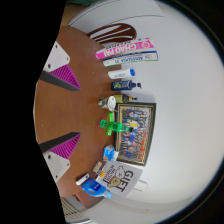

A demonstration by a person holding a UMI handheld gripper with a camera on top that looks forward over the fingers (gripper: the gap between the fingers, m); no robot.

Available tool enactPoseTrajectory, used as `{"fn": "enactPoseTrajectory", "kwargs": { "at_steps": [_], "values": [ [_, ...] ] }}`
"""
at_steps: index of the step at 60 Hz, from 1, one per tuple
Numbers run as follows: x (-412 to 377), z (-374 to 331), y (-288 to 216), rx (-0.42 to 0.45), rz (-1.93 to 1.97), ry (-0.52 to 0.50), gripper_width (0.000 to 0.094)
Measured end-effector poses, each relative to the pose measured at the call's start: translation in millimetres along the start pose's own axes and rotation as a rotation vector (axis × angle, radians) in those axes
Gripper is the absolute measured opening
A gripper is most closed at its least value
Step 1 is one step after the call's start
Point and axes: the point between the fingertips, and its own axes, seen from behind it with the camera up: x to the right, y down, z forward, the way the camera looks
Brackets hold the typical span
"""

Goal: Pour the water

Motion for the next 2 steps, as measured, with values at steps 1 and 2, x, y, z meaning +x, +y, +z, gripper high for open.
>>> {"fn": "enactPoseTrajectory", "kwargs": {
  "at_steps": [1,2],
  "values": [
    [1.4,-1.0,-0.9,0.002,-0.002,0.001,0.0854],
    [2.4,-1.9,-1.9,0.004,-0.003,-0.001,0.0855]
  ]
}}
